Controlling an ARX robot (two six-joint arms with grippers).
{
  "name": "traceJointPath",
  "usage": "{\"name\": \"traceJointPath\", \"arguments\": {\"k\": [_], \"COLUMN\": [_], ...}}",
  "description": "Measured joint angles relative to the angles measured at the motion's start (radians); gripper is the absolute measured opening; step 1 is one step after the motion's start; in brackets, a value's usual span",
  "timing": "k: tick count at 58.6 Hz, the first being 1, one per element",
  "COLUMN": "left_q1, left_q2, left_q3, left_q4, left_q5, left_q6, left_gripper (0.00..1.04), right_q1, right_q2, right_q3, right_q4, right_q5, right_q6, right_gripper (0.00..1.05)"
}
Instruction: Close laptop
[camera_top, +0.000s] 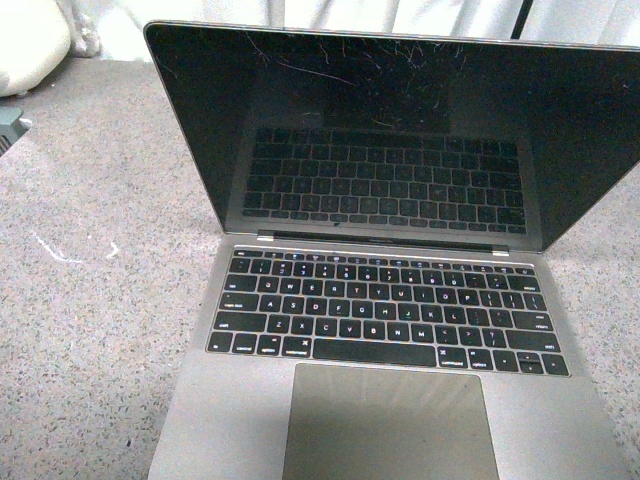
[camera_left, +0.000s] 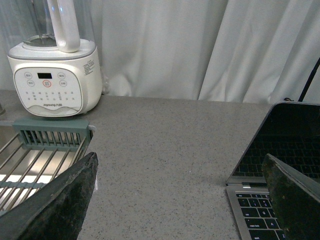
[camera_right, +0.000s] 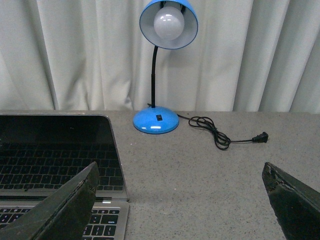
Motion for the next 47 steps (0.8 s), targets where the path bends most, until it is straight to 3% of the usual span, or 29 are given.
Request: {"name": "traceJointPath", "arguments": {"k": [38,44,47], "left_q1": [0.0,0.0,0.0], "left_q2": [0.0,0.0,0.0], "left_q3": [0.0,0.0,0.0], "left_q4": [0.0,0.0,0.0], "left_q5": [0.0,0.0,0.0], "left_q6": [0.001,0.0,0.0], "left_gripper": [0.98,0.81,0.68], "right_q1": [0.0,0.0,0.0], "right_q2": [0.0,0.0,0.0], "right_q3": [0.0,0.0,0.0], "right_q4": [0.0,0.0,0.0], "right_q5": [0.0,0.0,0.0], "right_q6": [0.0,0.001,0.001], "right_gripper": [0.96,0.84,0.71]}}
